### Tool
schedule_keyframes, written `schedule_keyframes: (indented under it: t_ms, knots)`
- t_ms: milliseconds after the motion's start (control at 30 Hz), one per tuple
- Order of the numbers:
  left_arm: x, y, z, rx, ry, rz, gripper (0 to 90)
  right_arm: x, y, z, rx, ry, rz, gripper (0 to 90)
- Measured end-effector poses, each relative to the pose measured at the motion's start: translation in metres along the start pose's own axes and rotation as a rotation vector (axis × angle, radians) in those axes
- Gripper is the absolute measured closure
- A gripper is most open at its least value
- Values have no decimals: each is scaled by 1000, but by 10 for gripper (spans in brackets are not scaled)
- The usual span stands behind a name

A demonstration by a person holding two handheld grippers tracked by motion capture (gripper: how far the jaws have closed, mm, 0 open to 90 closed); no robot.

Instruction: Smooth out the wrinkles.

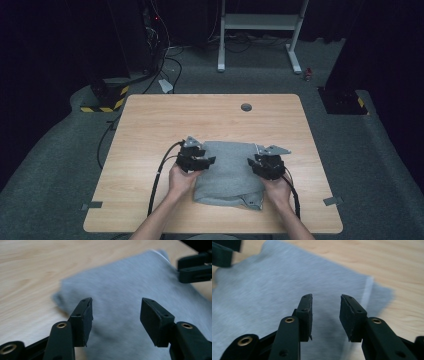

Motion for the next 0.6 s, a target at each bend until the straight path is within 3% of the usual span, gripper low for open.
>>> schedule_keyframes:
  t_ms: [33, 100, 167, 267, 333, 367, 467, 600]
  knots:
    - [13, -5, 2, 21, 32, -43, 432, 10, -3, -5, -25, -4, -42, 603]
    - [16, -10, -3, -1, 25, -21, 414, 14, -8, -2, -12, 1, -31, 600]
    - [12, -12, -6, -24, 11, -20, 411, 11, -10, 3, 9, -18, -26, 585]
    - [4, -15, -3, -10, 25, -8, 419, 2, -14, 6, 11, -24, -17, 565]
    - [-4, -19, 1, -17, 0, 7, 418, -2, -15, 5, 7, -25, -9, 555]
    - [-9, -25, 7, -15, -17, 12, 418, -8, -18, 1, -1, -1, 2, 546]
    - [-7, -31, 14, 7, -8, -8, 422, -10, -24, -5, -14, 12, -6, 537]
    - [4, -30, 14, -9, 18, -17, 434, 1, -31, -9, 3, 17, -43, 534]
Point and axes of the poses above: each handheld gripper's, and its own axes: x roughly forward along the jaws, y roughly out of its top, z roughly to its right, the point moved 1 cm from there along x, roughly forward along the jaws, and after that the axes turned 10 degrees about -z, right-handed, at the moved point
